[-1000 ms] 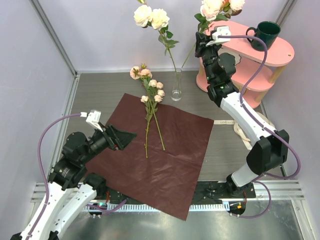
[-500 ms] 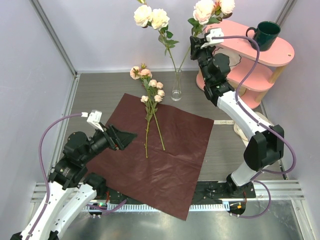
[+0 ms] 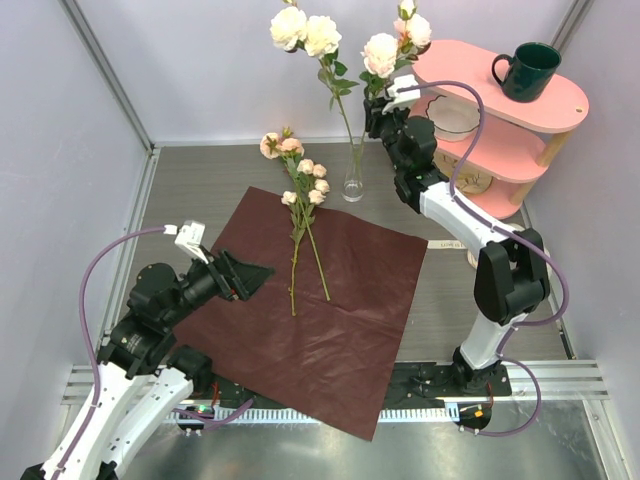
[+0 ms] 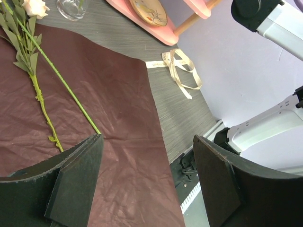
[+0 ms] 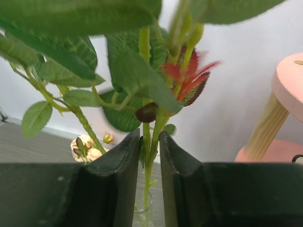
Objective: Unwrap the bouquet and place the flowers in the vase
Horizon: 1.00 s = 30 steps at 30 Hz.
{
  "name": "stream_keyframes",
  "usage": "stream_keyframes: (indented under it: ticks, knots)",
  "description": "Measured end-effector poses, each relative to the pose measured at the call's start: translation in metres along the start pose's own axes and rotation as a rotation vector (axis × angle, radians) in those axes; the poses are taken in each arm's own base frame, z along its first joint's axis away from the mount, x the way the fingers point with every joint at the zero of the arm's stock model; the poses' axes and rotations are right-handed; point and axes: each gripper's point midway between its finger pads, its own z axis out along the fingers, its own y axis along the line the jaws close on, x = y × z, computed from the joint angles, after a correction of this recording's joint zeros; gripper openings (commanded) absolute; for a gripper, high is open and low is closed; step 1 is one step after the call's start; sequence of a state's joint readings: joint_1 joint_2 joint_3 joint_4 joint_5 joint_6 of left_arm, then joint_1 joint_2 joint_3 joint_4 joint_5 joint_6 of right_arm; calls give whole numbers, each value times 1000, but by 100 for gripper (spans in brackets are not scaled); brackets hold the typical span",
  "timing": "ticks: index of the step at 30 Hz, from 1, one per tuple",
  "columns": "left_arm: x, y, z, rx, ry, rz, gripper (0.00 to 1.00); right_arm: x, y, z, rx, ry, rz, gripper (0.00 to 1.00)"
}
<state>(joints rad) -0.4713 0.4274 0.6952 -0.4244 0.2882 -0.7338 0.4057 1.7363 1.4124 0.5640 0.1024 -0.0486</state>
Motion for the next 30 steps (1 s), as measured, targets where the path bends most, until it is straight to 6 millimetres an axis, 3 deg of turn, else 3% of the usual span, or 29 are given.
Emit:
stream_keyframes:
  ticks: [8,10,12,16,21,26,30]
  knots:
    - [3,3,1,-5,6,-3,80,19,2,-2,-13,46,-1,57]
    - [4,4,2,-9,11,-5,80,22,3,-3,-15,59,1,76]
    - [5,6,3,-13,16,-7,80,27,3,-5,-12,81,17,89]
    - [9,9,7,-20,26,-21,81,42,2,-11,9,151,55,93]
    - [18,18,16,-49,69,-48,81,61,-3,-36,72,309,156,93]
    - [32,39,32,-129,133,-98,77,66,-2,-95,100,403,278,93]
    - [48,71,54,-271,210,-162,77,70,-3,-132,125,465,321,92]
